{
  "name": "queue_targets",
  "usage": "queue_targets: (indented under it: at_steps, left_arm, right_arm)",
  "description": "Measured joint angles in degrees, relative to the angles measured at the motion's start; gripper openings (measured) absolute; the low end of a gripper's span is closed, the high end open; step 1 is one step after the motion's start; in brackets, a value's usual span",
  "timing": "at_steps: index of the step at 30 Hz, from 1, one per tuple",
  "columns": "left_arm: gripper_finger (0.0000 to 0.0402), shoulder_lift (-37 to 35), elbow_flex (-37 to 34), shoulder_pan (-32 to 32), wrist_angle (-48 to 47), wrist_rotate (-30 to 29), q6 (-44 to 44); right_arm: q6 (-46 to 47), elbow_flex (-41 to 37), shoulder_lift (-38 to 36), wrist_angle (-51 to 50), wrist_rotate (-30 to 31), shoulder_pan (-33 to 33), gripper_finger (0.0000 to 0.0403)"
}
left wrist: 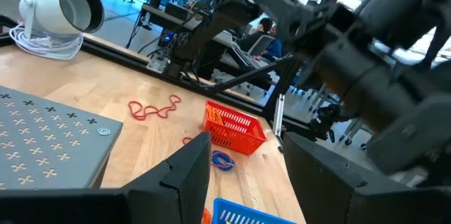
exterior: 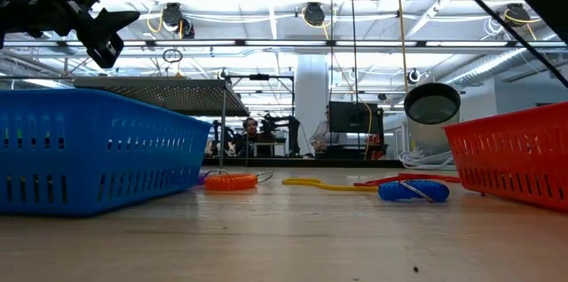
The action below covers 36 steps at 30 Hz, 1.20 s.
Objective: Pick & Place Office Desk Supplies
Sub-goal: Put the yellow spring rubberband into the green bin
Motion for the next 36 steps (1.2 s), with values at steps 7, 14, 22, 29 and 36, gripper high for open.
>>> queue_targets:
  at_steps: [7, 14, 22, 29, 36]
  left_arm:
    - [0.0186, 0.01, 0.00, 0.00, 0.00, 0.00, -0.07]
    - [0.0186, 0.01, 0.00, -0.02, -0.01, 0.01, 0.00]
    - [0.0186, -0.01, 0.00, 0.00, 0.03, 0.01, -0.07]
    - [0.0186, 0.00, 0.00, 0.00, 0.02, 0.00, 0.00]
    - [0.0186, 0.00, 0.00, -0.02, 0.00, 0.01, -0.09]
  right_arm:
    - [0.03, -0.05, 4.75, 4.18, 4.09, -0.05, 0.0000]
    - [-1.57, -0.04, 5.83, 5.41, 4.11, -1.06, 0.0000]
    - [-2.98, -0.06, 5.87, 2.39, 4.20, -2.80, 0.0000]
    - [-2.19, -4.77, 5.94, 1.69, 4.35, -3.39, 0.0000]
    - [-1.98, -7.71, 5.80, 3.98, 4.34, -3.37, 0.0000]
